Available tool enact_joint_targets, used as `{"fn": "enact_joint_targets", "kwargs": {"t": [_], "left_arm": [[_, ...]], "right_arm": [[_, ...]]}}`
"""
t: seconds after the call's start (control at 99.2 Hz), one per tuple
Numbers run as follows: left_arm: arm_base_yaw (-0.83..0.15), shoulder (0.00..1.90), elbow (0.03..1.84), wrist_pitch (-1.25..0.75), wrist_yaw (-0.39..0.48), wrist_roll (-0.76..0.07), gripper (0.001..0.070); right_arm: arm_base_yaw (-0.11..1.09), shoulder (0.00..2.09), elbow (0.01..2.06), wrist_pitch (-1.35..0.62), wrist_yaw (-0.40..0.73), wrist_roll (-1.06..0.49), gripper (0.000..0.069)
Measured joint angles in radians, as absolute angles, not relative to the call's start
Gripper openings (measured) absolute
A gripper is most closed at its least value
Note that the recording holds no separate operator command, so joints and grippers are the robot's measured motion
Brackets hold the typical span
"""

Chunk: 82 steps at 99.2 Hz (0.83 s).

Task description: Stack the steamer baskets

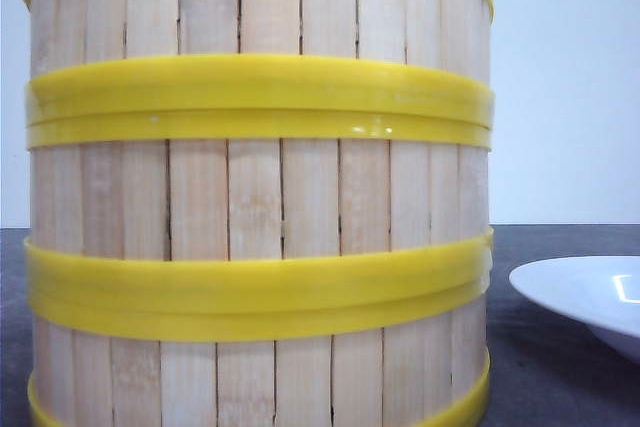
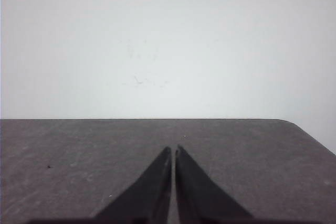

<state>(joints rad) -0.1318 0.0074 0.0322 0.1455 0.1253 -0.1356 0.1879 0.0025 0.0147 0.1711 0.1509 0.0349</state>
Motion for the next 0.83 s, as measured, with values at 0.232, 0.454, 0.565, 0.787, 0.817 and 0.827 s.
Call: {"fn": "enact_joint_targets", "kwargs": {"t": [0.232, 0.454, 0.565, 0.787, 0.817, 0.827], "left_arm": [[-0.130, 0.005, 0.032, 0.168, 0.004, -0.144, 0.0025], [-0.129, 0.005, 0.032, 0.168, 0.003, -0.144, 0.0025], [-0.129, 0.005, 0.032, 0.168, 0.003, -0.144, 0.0025], [-0.129, 0.005, 0.032, 0.167, 0.003, -0.144, 0.0025], [-0.129, 0.005, 0.032, 0.168, 0.003, -0.144, 0.0025], [-0.129, 0.005, 0.032, 0.168, 0.003, -0.144, 0.0025]], "right_arm": [[0.188, 0.002, 0.015, 0.177, 0.151, 0.035, 0.0010], [0.188, 0.002, 0.015, 0.177, 0.151, 0.035, 0.0010], [0.188, 0.002, 0.015, 0.177, 0.151, 0.035, 0.0010], [0.188, 0.002, 0.015, 0.177, 0.151, 0.035, 0.0010], [0.188, 0.002, 0.015, 0.177, 0.151, 0.035, 0.0010], [0.188, 0.002, 0.015, 0.177, 0.151, 0.035, 0.0010]]}}
